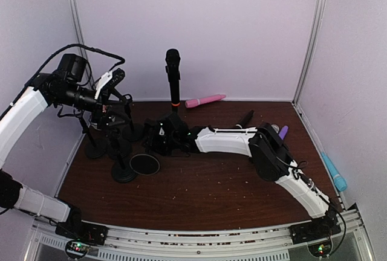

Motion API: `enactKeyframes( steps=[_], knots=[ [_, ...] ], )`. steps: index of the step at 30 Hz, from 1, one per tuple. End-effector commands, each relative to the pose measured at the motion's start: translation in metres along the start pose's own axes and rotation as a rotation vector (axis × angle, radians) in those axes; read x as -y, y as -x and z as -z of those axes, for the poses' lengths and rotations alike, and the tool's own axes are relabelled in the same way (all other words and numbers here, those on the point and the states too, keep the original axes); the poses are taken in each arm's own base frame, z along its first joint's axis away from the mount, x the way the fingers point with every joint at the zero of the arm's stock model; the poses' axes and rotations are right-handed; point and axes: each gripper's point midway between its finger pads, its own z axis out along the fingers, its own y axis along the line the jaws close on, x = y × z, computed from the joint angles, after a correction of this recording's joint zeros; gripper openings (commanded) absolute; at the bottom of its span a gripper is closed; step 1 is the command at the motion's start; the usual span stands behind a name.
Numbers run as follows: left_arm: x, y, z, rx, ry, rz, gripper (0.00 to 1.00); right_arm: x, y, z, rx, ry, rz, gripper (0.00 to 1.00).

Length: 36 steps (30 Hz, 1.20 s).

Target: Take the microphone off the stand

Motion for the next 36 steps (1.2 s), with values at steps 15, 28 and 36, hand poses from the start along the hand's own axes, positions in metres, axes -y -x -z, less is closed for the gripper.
enactKeyframes(
  steps=[15, 28, 36],
  knots=[
    [0.006, 0.015, 0.017, 0.040, 0.028, -0.041, 0.98, -0.017, 0.006, -0.003, 0.045, 0.092, 0.032, 0.03],
    [0.006, 0.018, 0.018, 0.048, 0.024, -0.044, 0.98, -0.071, 0.030, 0.079, 0.318, 0.162, 0.395, 0.00],
    [0.004, 0.014, 0.018, 0.033, 0.044, -0.045, 0.98, -0.089, 0.015, 0.091, 0.532, 0.065, 0.679, 0.00]
  ],
)
